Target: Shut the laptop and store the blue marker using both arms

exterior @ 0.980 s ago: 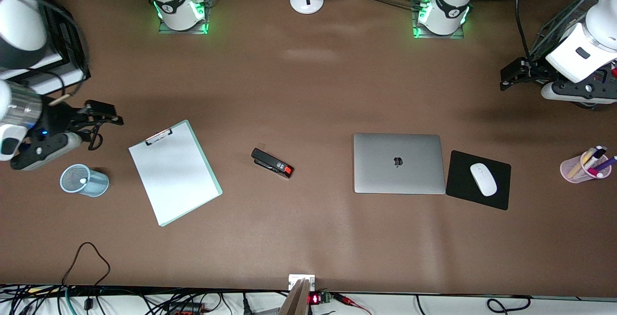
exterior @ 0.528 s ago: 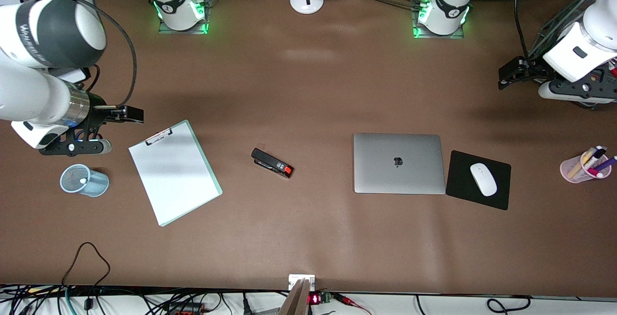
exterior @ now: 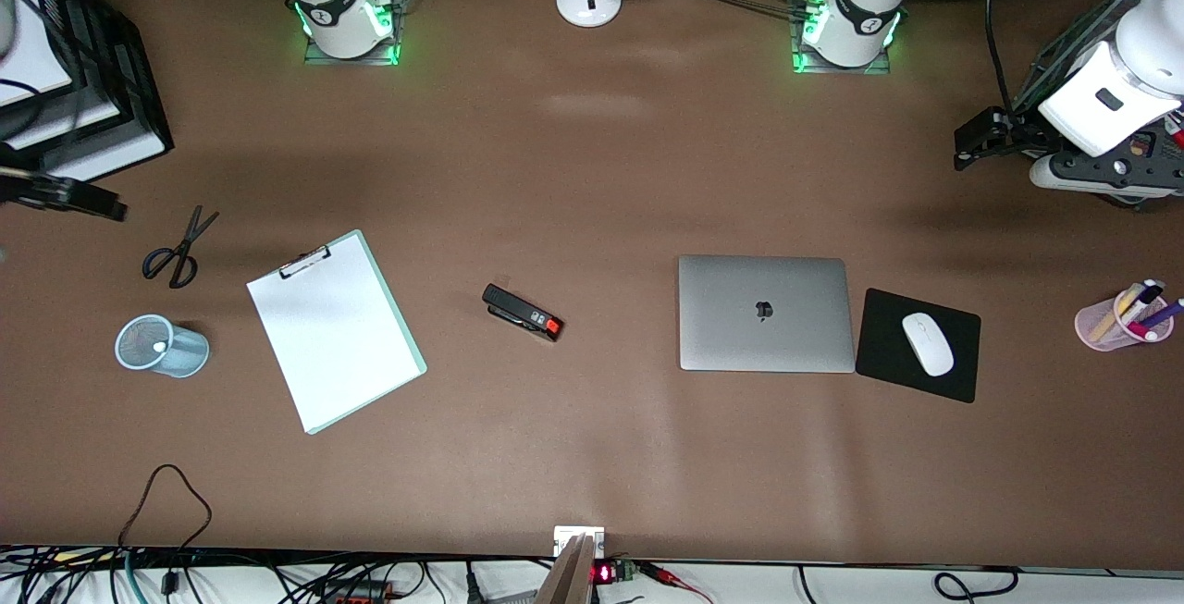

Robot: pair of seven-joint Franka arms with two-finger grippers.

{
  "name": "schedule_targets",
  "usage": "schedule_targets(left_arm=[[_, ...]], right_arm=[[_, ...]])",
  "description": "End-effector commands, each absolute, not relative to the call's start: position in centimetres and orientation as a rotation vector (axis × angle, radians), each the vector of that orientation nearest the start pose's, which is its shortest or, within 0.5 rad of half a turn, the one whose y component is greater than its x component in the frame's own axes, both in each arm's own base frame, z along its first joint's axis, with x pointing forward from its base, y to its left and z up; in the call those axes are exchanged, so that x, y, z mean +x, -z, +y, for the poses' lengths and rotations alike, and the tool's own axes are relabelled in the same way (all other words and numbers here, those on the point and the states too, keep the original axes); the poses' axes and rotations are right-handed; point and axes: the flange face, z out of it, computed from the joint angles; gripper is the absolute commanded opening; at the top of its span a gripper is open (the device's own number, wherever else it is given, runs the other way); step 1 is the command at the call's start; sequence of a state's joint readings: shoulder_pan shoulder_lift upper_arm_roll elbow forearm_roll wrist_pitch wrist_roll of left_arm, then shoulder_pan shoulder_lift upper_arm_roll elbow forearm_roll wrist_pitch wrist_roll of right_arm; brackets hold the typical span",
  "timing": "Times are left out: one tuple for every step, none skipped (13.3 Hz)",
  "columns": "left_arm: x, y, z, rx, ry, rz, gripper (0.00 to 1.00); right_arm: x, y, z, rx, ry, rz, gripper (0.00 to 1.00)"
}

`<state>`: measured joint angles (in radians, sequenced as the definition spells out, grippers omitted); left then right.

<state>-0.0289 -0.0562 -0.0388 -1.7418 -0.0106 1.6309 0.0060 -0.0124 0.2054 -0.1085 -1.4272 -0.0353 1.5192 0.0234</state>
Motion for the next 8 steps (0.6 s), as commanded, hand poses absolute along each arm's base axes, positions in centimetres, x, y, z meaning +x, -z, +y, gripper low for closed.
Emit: schedule_targets(left_arm=[[53.8,-58.6,-4.0,-3.146,-0.095,0.124,1.00],[53.9,-58.7,-4.0,-3.147,-0.092,0.124,1.00],[53.9,-58.6,-4.0,-3.146,-0.099,0.124,1.00],[53.9,-58.6,-3.9,-3.147,-0.100,0.122,1.00],[53.9,-58.6,-4.0,-3.146,-0.100,0.124,1.00],[53.8,-58.5,-3.9,-3.146,-0.102,0.122,1.00],[53.9,-58.5,-3.8,-3.148,-0.102,0.119,1.00],[53.9,-58.5,-3.7,-3.148,-0.102,0.117,1.00]], right_arm=[[59.3,-58.1,-5.3,-3.174,-0.148,0.189,1.00],[59.0,-57.9,-5.3,-3.170,-0.140,0.189,1.00],[58.3,-58.1,-5.4,-3.169,-0.123,0.179,1.00],[57.8,-58.1,-5.4,-3.172,-0.124,0.140,1.00],[57.5,-58.5,-5.4,-3.172,-0.117,0.103,1.00],[57.3,-58.5,-5.5,-3.170,-0.118,0.084,1.00],[57.0,-58.9,-5.5,-3.168,-0.108,0.086,1.00],[56.6,-58.8,-5.4,-3.166,-0.102,0.103,1.00]])
